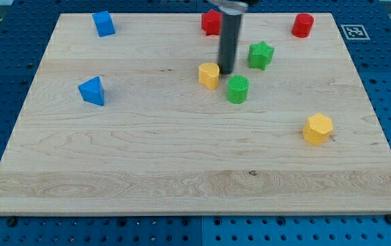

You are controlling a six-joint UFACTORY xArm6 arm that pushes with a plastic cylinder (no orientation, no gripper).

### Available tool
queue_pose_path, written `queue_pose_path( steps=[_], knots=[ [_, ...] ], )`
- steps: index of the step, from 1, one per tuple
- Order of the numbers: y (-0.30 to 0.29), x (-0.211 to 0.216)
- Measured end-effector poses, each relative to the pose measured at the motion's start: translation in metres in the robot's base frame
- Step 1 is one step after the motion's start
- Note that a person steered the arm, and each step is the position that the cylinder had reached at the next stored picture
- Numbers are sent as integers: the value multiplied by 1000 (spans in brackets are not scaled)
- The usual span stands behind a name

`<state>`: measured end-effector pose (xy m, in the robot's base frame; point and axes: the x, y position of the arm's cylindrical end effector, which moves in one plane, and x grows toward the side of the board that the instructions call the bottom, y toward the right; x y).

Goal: Move the green star slightly right and bit a down

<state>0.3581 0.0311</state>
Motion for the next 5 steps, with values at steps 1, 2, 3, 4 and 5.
queue_pose_path(
  steps=[1,2,3,4,5],
  knots=[
    [-16,-28],
    [22,-39],
    [102,-24],
    [149,1],
    [136,-9]
  ],
)
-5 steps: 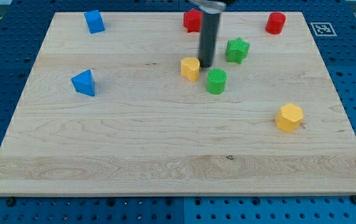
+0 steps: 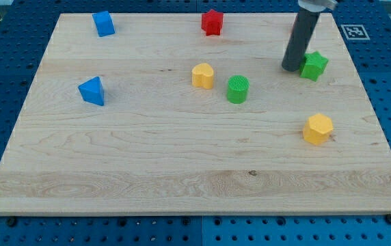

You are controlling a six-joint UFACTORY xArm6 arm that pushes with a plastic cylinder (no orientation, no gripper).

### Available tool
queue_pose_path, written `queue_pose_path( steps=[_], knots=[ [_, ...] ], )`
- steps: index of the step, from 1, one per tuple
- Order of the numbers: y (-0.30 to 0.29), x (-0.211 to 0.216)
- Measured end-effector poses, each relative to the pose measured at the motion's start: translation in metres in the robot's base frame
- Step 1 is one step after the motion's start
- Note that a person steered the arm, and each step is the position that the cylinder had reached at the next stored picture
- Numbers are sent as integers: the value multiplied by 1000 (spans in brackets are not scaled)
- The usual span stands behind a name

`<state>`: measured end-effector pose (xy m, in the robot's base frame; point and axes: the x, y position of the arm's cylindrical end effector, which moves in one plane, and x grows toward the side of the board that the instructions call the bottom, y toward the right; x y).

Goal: Move the green star slightly right and bit a down

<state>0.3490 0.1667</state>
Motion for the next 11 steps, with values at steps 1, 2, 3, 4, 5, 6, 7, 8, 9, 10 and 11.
queue_pose_path(
  steps=[1,2,3,4,5,6,7,8,9,10,11],
  knots=[
    [3,-34],
    [31,-38],
    [66,-4],
    [85,22],
    [80,11],
    [57,-7],
    [51,-5],
    [67,27],
    [82,47],
    [83,48],
    [85,48]
  ],
)
